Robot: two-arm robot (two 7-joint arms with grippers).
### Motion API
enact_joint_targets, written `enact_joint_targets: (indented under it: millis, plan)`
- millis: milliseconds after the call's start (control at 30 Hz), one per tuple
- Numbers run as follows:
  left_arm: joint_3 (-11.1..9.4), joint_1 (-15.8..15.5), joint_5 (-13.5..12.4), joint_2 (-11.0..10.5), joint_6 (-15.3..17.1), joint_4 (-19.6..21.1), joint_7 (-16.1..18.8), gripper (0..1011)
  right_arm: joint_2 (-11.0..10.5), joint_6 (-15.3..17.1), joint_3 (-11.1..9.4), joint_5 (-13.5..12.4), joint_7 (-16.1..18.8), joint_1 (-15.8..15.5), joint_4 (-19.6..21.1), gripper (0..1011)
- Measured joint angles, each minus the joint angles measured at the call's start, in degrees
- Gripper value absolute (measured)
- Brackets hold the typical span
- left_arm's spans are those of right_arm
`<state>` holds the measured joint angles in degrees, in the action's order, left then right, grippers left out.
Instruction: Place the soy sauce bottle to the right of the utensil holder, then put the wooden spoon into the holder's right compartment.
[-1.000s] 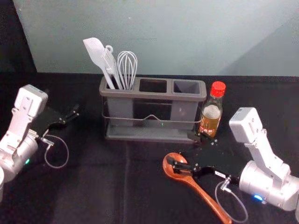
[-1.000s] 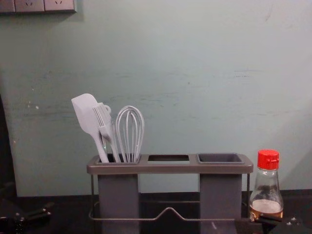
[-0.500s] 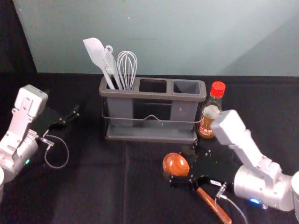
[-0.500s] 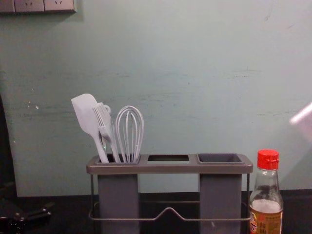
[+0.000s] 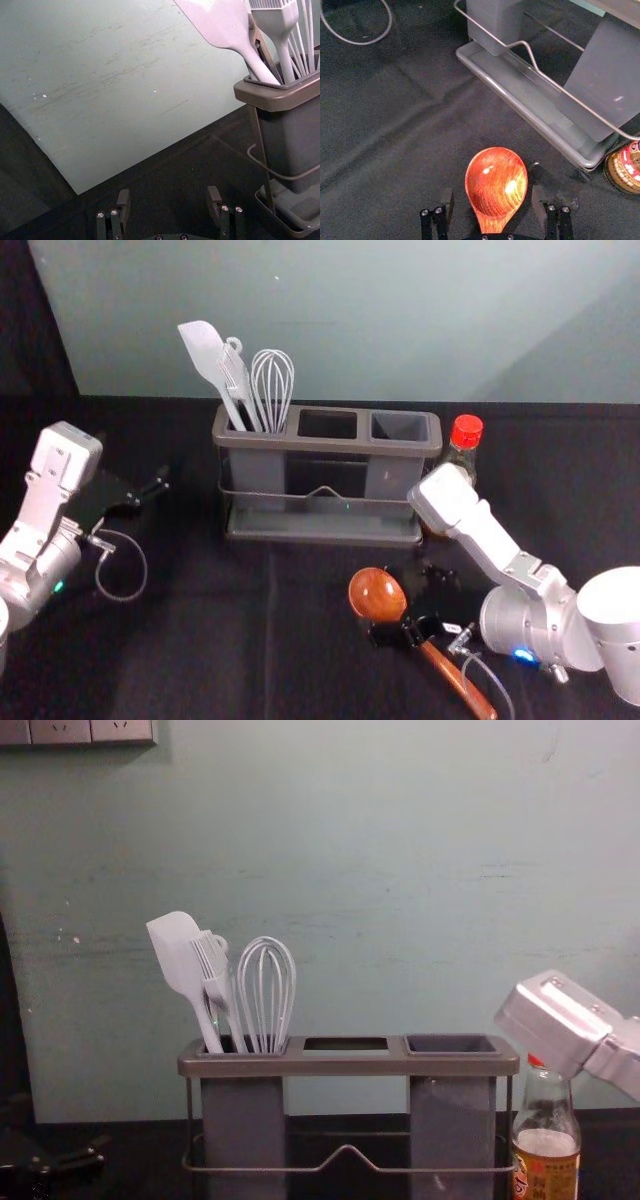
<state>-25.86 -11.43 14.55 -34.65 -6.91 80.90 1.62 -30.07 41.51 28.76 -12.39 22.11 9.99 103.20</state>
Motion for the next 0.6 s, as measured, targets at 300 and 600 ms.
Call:
enact_joint_targets:
  millis: [300, 600]
  plan:
    - [0.00, 0.00, 0.00, 0.00, 0.00, 0.00, 0.00, 1005, 1.76, 1.31, 0.24, 2.08, -0.93, 0.32, -0.26, 1003]
    - [0.00, 0.00, 0.00, 0.00, 0.00, 0.00, 0.00, 1005, 3.36, 1.77, 0.31, 2.93, -0.25, 1.40, -1.98, 1003]
